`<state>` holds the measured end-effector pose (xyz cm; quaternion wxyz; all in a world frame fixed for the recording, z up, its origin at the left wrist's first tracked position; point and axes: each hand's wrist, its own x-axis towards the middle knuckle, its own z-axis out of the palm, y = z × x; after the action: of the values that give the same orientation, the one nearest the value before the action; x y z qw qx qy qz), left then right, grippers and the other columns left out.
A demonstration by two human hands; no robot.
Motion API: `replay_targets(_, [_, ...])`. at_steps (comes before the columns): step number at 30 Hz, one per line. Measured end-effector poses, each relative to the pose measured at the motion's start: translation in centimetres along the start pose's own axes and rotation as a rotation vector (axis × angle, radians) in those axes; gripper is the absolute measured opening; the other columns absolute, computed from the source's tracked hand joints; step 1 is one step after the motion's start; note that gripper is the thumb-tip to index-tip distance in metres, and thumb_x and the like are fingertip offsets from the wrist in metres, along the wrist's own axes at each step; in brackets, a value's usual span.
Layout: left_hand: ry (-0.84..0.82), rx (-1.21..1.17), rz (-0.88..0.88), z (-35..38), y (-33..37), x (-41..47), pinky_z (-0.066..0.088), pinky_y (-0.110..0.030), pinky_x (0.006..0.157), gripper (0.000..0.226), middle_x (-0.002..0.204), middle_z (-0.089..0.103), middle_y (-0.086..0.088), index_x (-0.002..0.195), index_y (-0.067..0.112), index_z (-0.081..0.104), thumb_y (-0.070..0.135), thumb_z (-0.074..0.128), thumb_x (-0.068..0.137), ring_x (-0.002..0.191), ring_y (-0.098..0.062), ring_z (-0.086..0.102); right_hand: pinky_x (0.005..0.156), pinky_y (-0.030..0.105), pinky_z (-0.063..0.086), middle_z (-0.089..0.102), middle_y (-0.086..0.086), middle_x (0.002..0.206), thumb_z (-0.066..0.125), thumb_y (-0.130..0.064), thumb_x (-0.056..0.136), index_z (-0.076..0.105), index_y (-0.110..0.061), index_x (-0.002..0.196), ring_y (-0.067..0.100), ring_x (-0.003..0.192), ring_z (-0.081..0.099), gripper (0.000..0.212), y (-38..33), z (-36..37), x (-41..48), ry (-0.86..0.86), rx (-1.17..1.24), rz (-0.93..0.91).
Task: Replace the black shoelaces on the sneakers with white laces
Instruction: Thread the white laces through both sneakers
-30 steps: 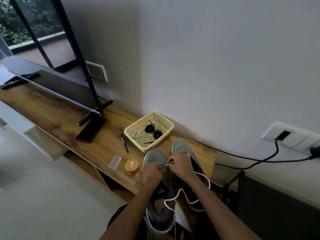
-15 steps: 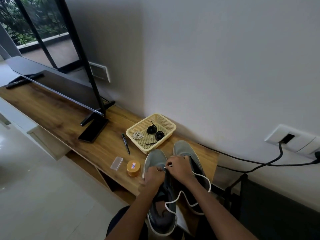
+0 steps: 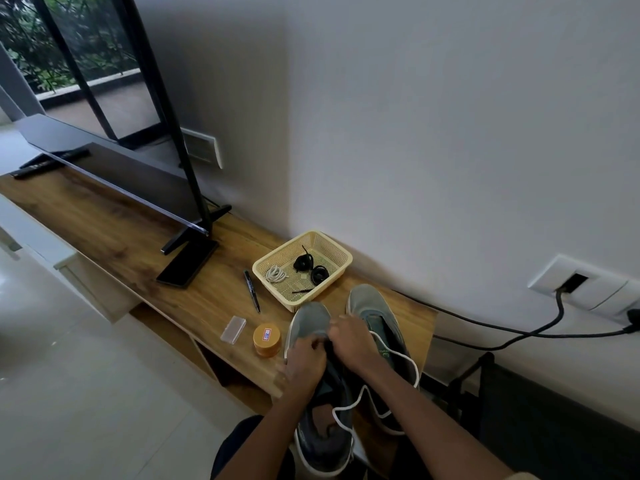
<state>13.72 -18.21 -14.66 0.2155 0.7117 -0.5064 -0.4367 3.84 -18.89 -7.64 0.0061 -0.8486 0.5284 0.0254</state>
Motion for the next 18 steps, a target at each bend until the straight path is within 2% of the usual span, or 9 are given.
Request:
replay_targets(2, [0.027, 0.043, 0.053, -0.6, 0.7, -0.9, 0.043, -0.048, 0.095, 0.026, 0.097, 0.069, -0.001, 0.089, 0.029, 0.067, 0.018, 0.043, 0.091, 0.095, -0.02, 0.061, 0.087, 0.039, 0.041, 0.065, 0.014, 0.098, 0.046, -0.006, 0.093, 0.068, -0.003, 0.102, 0.031, 0.098, 0.058, 0.024, 0.0, 0.5, 0.1, -0.025, -0.042, -0.014])
replay_targets(3, [0.037, 0.063, 0.07, -0.7, 0.8, -1.2, 0.044, -0.046, 0.094, 0.026, 0.096, 0.069, 0.0, 0.091, 0.028, 0.067, 0.017, 0.043, 0.091, 0.094, -0.019, 0.061, 0.089, 0.04, 0.039, 0.064, 0.014, 0.103, 0.041, -0.007, 0.095, 0.066, -0.003, 0.106, 0.031, 0.101, 0.056, 0.027, -0.1, 0.3, 0.0, -0.048, -0.042, 0.002])
replay_targets(5, [0.045, 0.122, 0.07, -0.9, 1.0, -1.5, 0.042, -0.038, 0.095, 0.028, 0.101, 0.068, 0.003, 0.098, 0.028, 0.067, 0.018, 0.042, 0.092, 0.098, -0.017, 0.06, 0.087, 0.038, 0.039, 0.063, 0.014, 0.103, 0.041, -0.005, 0.094, 0.065, -0.002, 0.104, 0.03, 0.101, 0.056, 0.026, -0.2, -0.1, -0.1, -0.075, -0.013, 0.042])
replay_targets(9, [0.032, 0.077, 0.072, -1.3, 0.9, -1.4, 0.038, -0.032, 0.099, 0.031, 0.111, 0.068, 0.009, 0.106, 0.032, 0.069, 0.015, 0.048, 0.091, 0.108, -0.013, 0.059, 0.069, 0.033, 0.045, 0.067, 0.016, 0.093, 0.048, -0.002, 0.084, 0.067, 0.0, 0.088, 0.031, 0.088, 0.063, 0.02, 1.0, 0.6, 0.1, -0.085, 0.291, 0.213])
replay_targets(11, [0.026, 0.058, 0.057, -1.7, 1.1, -1.4, 0.036, -0.031, 0.101, 0.028, 0.112, 0.067, 0.013, 0.103, 0.033, 0.069, 0.016, 0.051, 0.091, 0.11, -0.011, 0.058, 0.07, 0.032, 0.049, 0.069, 0.013, 0.093, 0.049, -0.002, 0.082, 0.07, -0.004, 0.092, 0.03, 0.088, 0.064, 0.023, 1.2, 0.3, 0.3, -0.09, 0.357, 0.247])
replay_targets(15, [0.062, 0.172, 0.036, -1.9, 1.6, -1.8, 0.023, -0.036, 0.099, 0.025, 0.115, 0.063, 0.02, 0.105, 0.036, 0.069, 0.023, 0.049, 0.094, 0.115, -0.007, 0.051, 0.07, 0.031, 0.042, 0.061, 0.013, 0.103, 0.048, -0.004, 0.088, 0.065, -0.003, 0.095, 0.03, 0.094, 0.06, 0.018, 1.2, 0.1, 0.4, -0.079, 0.237, 0.24])
replay_targets(18, [0.09, 0.201, 0.051, -1.9, 1.8, -2.0, 0.025, -0.035, 0.097, 0.025, 0.114, 0.066, 0.016, 0.104, 0.037, 0.069, 0.025, 0.049, 0.094, 0.112, -0.007, 0.053, 0.085, 0.036, 0.038, 0.061, 0.01, 0.104, 0.046, -0.006, 0.089, 0.065, -0.006, 0.094, 0.028, 0.097, 0.057, 0.019, 0.9, 0.4, 0.5, -0.068, 0.189, 0.22])
